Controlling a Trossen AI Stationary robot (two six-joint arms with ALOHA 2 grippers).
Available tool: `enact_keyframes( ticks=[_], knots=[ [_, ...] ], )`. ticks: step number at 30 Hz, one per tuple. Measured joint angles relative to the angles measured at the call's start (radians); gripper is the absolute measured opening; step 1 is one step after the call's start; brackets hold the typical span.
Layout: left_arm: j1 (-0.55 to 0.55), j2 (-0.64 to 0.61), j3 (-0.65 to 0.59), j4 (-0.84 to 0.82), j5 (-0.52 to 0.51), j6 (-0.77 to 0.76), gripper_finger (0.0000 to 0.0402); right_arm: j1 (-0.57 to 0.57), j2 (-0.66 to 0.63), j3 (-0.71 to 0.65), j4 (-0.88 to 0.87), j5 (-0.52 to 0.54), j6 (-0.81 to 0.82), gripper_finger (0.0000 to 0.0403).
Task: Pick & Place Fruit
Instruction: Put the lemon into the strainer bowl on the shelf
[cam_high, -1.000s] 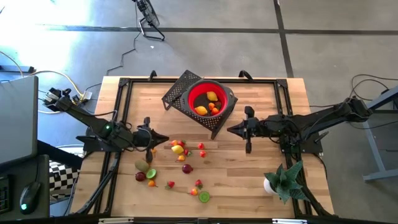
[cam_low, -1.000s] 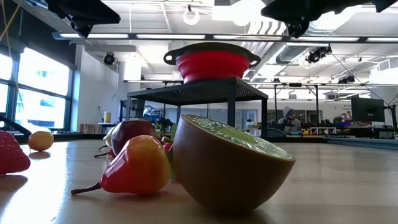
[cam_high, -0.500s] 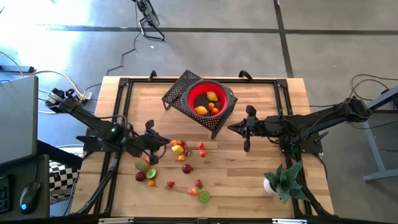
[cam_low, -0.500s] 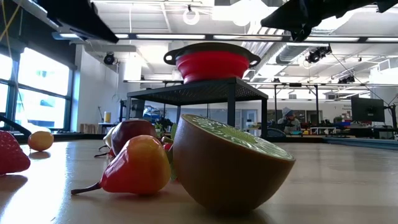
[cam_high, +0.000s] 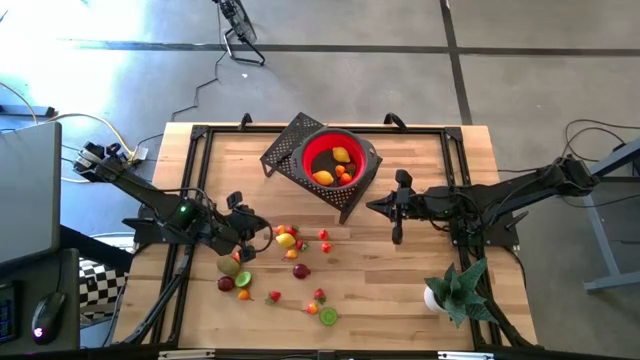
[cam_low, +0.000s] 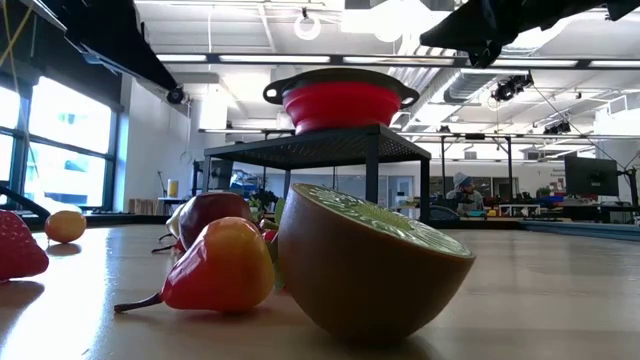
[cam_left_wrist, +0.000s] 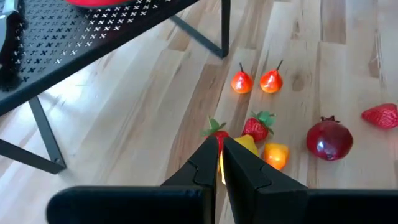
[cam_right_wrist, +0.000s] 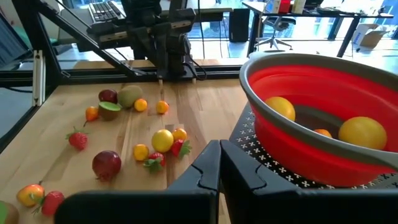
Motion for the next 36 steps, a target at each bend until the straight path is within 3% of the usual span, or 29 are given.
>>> enact_keyframes(
  ticks=[11,16,25,36],
  knots=[
    [0.055,0.153,0.0,0.089,-0.016,0.003,0.0019,0.0,0.0,0.0,0.0,0.0,0.0,0.0002],
    [0.137,0.199,0.0,0.093,0.113,0.03,0.0019,0.0,0.0,0.0,-0.001,-0.001,0.0,0.0002],
    [0.276,0.215,0.0,0.234,0.37,0.243,0.0019,0.0,0.0,0.0,-0.016,-0.003,-0.003,0.0002],
    [0.303,0.215,0.0,0.225,0.388,0.25,0.0019,0.0,0.0,0.0,-0.018,-0.003,-0.007,0.0002]
  ],
)
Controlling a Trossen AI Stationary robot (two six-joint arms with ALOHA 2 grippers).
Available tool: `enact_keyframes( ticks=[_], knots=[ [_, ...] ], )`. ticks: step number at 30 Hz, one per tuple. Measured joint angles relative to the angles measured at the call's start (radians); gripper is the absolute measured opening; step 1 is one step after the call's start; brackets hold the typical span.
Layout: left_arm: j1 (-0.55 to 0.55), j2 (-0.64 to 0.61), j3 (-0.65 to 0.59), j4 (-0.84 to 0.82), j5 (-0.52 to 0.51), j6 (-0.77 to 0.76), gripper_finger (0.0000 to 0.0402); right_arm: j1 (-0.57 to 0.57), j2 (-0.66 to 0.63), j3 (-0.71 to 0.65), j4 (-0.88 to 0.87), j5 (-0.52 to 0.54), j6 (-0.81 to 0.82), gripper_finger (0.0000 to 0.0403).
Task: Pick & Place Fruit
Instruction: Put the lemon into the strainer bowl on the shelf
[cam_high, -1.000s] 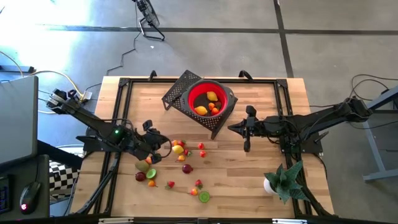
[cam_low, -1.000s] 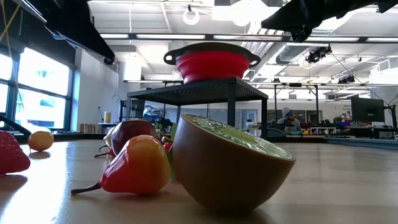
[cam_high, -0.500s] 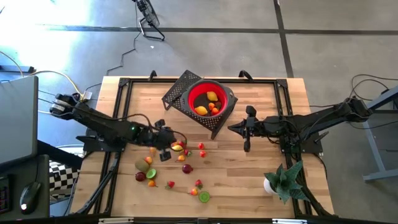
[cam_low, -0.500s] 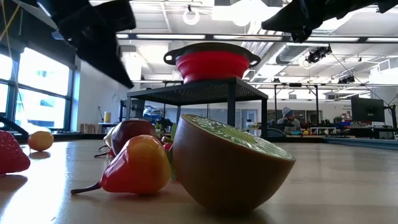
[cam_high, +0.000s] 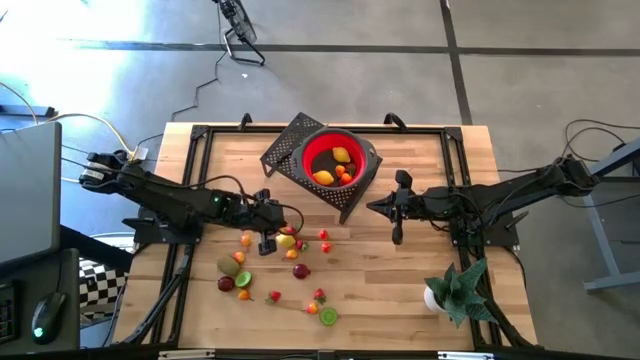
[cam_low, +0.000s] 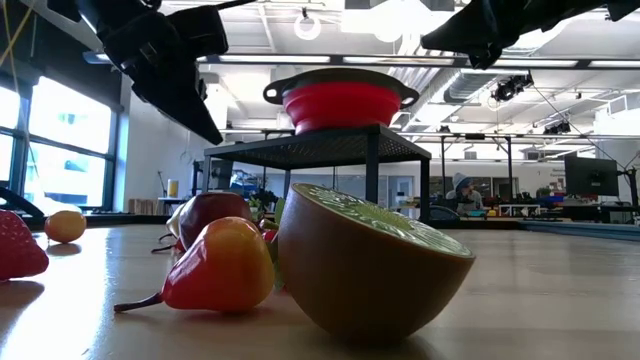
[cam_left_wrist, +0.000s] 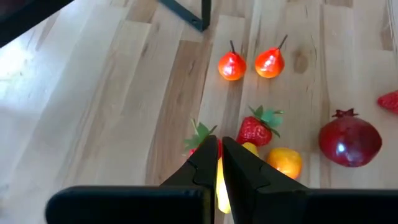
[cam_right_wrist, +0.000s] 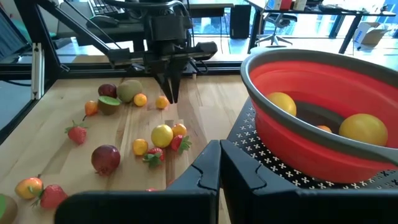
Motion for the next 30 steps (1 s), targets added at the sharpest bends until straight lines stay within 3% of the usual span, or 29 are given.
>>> enact_keyframes(
  ticks=[7,21,25,30],
  knots=[
    [0.012,0.0,0.0,0.0,0.0,0.037,0.0036,0.0,0.0,0.0,-0.003,0.0,0.0,0.0002],
    [0.057,0.0,0.0,-0.03,0.011,0.011,0.0244,0.0,0.0,0.0,-0.006,0.0,0.0,0.0002],
    [0.057,0.0,0.0,-0.03,0.011,0.011,0.0275,0.0,0.0,0.0,-0.007,0.0,-0.001,0.0002],
    [0.057,0.0,0.0,-0.03,0.011,0.011,0.0285,0.0,0.0,0.0,-0.007,0.0,-0.001,0.0002]
  ],
)
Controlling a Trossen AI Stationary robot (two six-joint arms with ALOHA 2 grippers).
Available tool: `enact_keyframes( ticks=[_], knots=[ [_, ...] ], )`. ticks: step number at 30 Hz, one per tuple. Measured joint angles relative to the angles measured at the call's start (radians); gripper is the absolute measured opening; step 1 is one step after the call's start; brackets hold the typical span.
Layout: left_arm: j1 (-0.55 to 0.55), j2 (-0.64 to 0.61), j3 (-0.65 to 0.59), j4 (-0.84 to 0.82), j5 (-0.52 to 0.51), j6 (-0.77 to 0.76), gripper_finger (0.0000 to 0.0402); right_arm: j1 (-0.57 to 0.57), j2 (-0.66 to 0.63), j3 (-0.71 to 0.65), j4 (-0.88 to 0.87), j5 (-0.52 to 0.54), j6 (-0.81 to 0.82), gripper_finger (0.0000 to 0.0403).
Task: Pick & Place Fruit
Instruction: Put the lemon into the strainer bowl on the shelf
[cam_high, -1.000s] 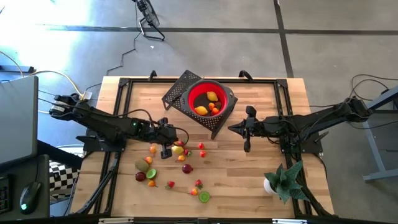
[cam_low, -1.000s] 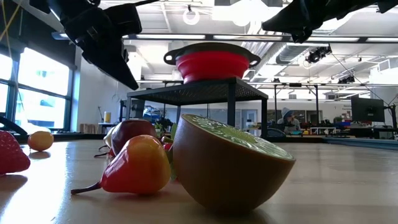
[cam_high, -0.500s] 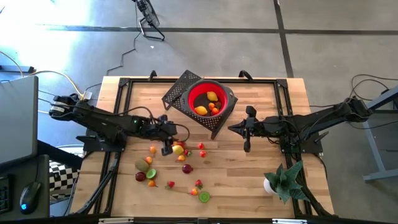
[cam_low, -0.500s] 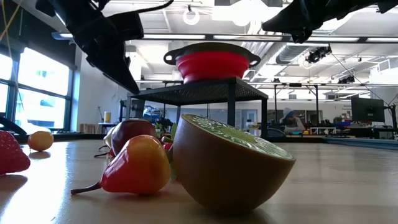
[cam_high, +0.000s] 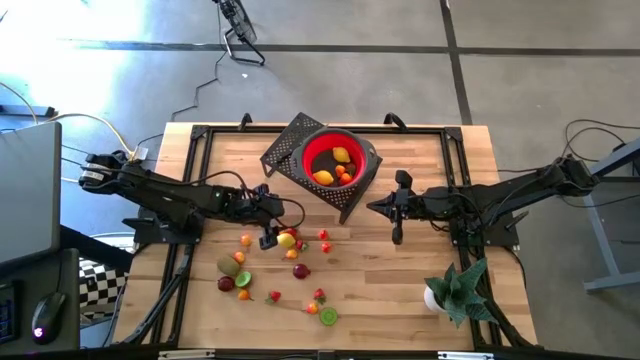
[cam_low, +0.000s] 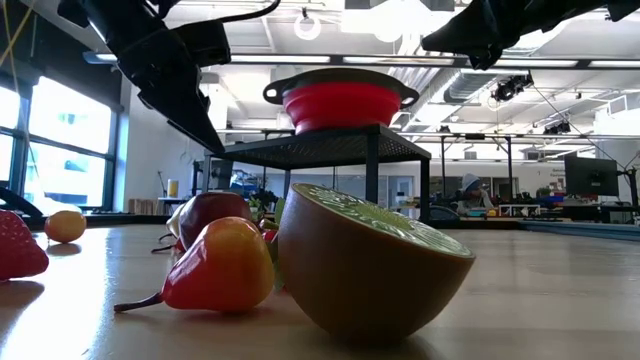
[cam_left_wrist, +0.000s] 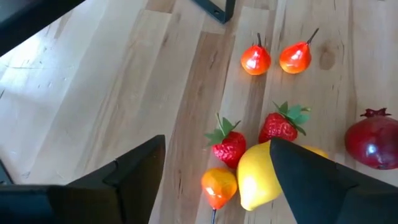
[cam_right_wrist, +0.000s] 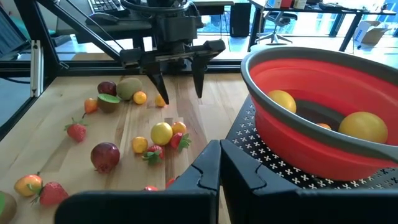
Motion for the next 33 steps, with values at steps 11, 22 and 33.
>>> enact_keyframes(
  ticks=[11,22,33],
  knots=[
    [0.0,0.062,-0.001,0.006,0.082,-0.027,0.0285,0.0,0.001,0.0,-0.001,0.0,0.0,0.0002],
    [0.0,0.215,0.0,0.023,0.157,-0.027,0.0285,0.0,0.001,0.0,-0.005,0.003,0.008,0.0002],
    [0.0,0.3,0.0,0.105,0.186,-0.027,0.0285,0.0,0.001,0.0,-0.006,0.003,0.008,0.0002]
  ],
)
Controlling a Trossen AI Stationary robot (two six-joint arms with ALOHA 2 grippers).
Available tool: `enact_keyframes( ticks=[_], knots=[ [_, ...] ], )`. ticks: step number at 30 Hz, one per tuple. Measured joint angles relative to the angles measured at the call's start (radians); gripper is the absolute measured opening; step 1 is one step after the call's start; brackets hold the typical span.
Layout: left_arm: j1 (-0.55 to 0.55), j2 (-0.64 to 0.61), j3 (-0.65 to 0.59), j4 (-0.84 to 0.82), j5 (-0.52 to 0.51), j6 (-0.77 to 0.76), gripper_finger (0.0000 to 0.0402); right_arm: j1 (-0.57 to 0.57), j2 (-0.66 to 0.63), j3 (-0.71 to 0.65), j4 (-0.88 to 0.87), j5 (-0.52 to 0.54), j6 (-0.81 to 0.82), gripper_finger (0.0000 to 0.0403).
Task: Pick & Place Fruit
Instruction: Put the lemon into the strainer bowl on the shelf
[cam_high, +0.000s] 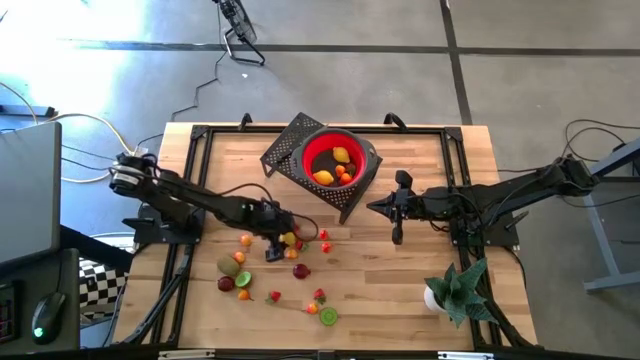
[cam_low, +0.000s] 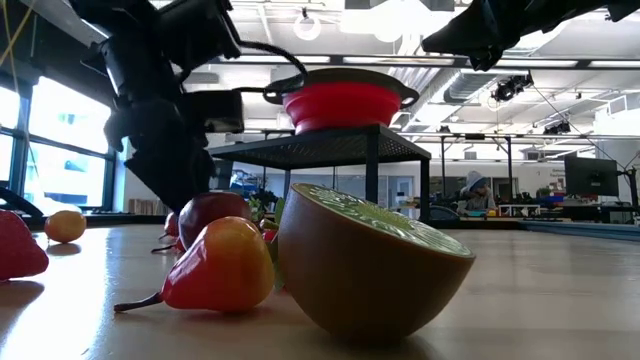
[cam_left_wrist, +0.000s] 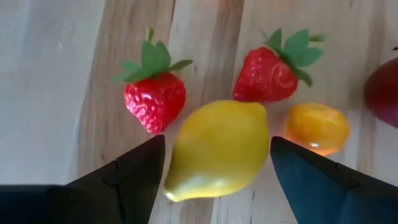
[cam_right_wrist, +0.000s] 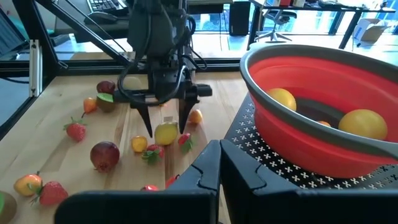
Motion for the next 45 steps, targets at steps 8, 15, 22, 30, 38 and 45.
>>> enact_keyframes(
  ticks=[8,15,22,30,38,45],
  knots=[
    [0.0,0.05,0.001,0.011,-0.007,0.0,0.0285,0.0,0.0,0.0,0.0,0.0,0.0,0.0002],
    [0.0,0.051,0.001,0.011,-0.006,0.0,0.0285,0.0,0.0,0.0,0.0,0.0,0.0,0.0002],
    [0.0,0.052,0.001,0.015,-0.006,0.0,0.0285,0.0,0.0,0.0,0.0,0.0,0.001,0.0002],
    [0.0,0.053,0.0,0.034,-0.007,0.0,0.0285,0.0,0.0,0.0,0.0,0.0,0.001,0.0002],
    [0.0,0.054,0.0,0.036,-0.009,0.0,0.0285,0.0,0.0,0.0,0.0,-0.001,0.026,0.0002],
    [0.0,0.054,0.0,0.037,-0.011,-0.002,0.0285,0.0,0.0,0.0,0.0,-0.001,0.021,0.0002]
  ],
)
